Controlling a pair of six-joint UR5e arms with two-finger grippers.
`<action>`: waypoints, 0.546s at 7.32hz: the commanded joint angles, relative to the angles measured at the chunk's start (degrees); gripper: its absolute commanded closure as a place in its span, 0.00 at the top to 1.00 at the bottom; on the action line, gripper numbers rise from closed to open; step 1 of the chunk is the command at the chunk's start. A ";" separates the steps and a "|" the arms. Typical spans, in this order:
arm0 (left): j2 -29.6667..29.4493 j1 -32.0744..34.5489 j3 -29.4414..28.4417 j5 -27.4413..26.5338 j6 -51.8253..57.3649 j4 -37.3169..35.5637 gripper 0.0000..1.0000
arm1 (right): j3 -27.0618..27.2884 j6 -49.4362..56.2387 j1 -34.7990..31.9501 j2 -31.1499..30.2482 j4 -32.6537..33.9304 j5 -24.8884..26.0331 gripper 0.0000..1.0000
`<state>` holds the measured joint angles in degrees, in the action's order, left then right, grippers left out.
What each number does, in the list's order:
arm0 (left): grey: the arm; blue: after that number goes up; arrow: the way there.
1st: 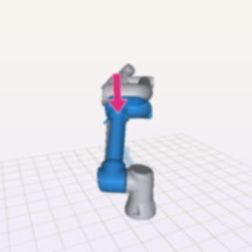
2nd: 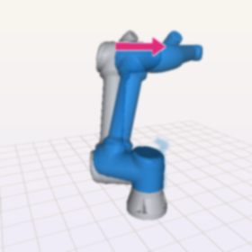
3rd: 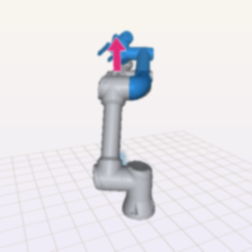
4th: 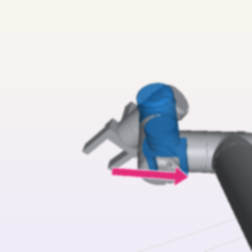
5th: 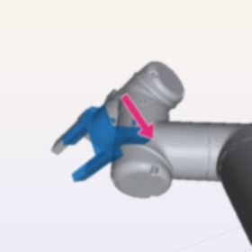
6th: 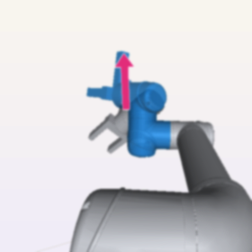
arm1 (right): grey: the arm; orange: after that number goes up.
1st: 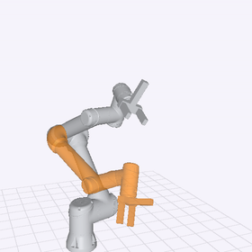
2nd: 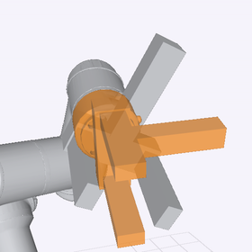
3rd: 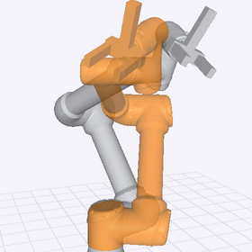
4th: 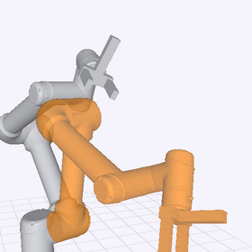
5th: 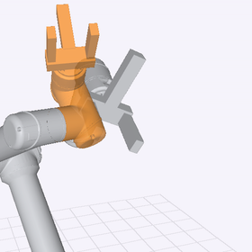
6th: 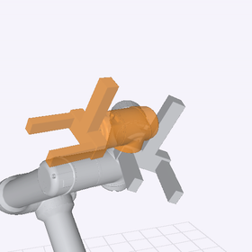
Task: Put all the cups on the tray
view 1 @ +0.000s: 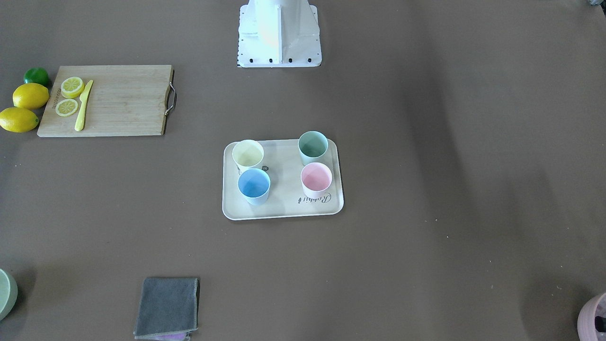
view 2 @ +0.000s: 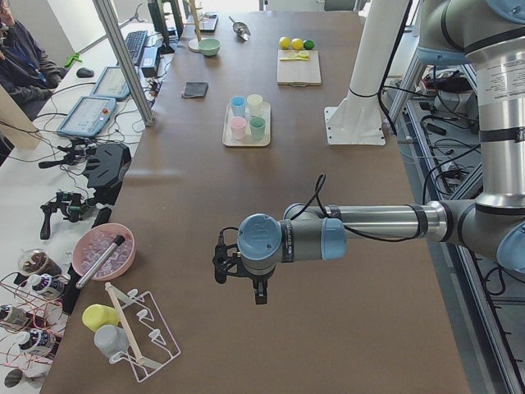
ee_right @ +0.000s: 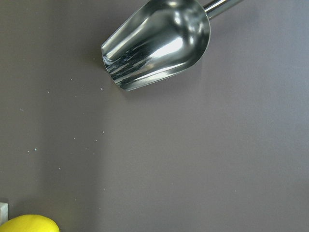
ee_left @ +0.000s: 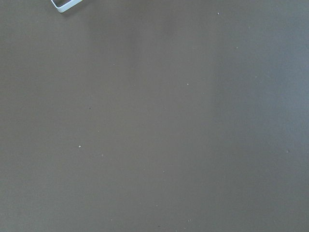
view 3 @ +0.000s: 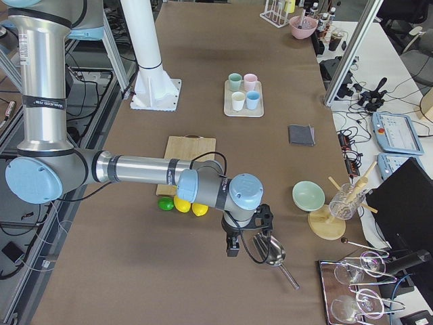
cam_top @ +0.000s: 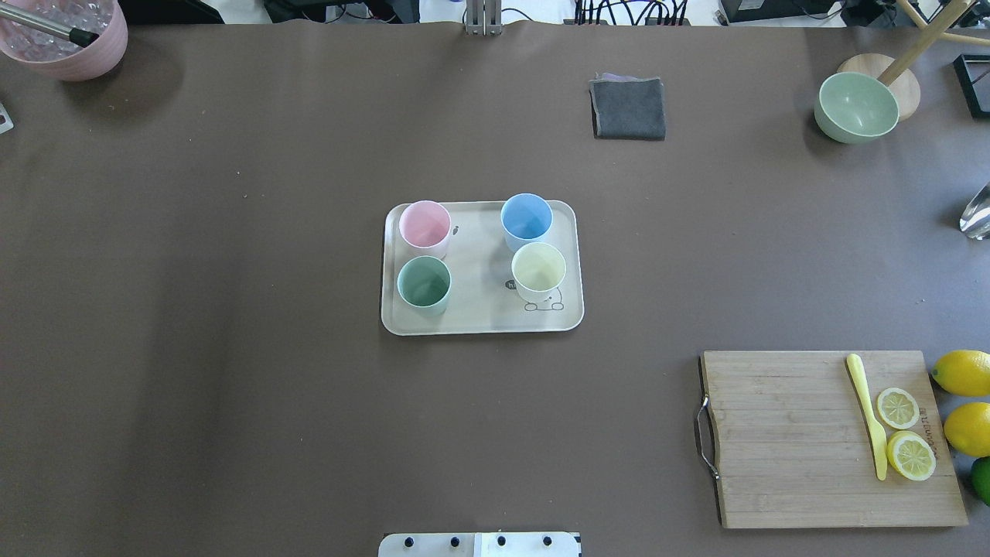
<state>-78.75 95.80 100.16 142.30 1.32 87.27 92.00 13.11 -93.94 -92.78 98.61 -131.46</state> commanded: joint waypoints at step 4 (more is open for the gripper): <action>0.00 0.09 0.21 -0.09 -0.09 0.00 0.99 | 2.48 0.07 0.08 -1.88 0.00 -0.03 1.00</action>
<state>-78.75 95.87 100.31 142.24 1.30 87.28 94.34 13.18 -93.87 -94.56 98.61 -131.48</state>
